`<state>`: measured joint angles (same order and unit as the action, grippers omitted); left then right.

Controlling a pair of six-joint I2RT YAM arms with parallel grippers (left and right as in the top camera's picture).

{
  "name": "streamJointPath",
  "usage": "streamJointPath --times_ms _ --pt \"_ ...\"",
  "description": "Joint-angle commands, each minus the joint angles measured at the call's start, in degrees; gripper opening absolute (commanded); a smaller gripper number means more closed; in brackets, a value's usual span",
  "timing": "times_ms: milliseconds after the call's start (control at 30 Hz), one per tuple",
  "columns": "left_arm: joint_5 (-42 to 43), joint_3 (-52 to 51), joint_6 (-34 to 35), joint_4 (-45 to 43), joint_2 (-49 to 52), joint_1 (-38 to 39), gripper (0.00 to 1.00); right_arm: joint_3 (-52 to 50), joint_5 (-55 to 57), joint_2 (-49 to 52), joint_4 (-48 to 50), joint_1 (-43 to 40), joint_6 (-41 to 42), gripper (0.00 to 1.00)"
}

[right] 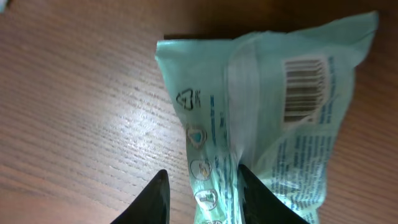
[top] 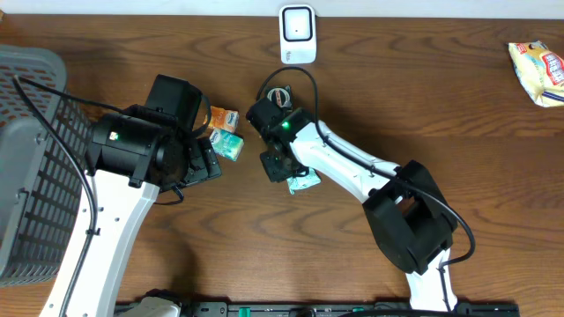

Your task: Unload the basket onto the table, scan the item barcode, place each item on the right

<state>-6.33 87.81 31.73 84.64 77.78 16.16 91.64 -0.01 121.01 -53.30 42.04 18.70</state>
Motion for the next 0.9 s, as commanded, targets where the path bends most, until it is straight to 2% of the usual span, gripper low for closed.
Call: streamJointPath --times_ms 0,333,367,433,600,867 --pt "-0.15 0.22 0.52 0.15 -0.31 -0.24 0.98 1.42 0.09 0.04 -0.2 -1.62 0.37 0.31" --pt "-0.15 0.22 0.52 0.15 -0.31 -0.24 0.97 3.58 -1.49 -1.27 -2.8 -4.13 0.35 0.31" --pt "-0.15 0.22 0.52 0.15 -0.31 -0.24 0.98 4.11 -1.46 -1.49 -3.39 -4.13 0.35 0.32" --pt "-0.15 0.22 0.52 0.15 -0.31 -0.24 0.98 5.44 -0.46 -1.81 -5.03 -4.11 -0.13 0.4" --pt "-0.15 0.22 0.52 0.15 -0.31 -0.24 0.98 7.26 4.33 -1.88 -8.22 -3.39 -0.07 0.48" --pt "-0.15 0.22 0.52 0.15 -0.31 -0.24 0.98 6.19 11.54 -1.86 -7.98 0.24 -0.09 0.5"
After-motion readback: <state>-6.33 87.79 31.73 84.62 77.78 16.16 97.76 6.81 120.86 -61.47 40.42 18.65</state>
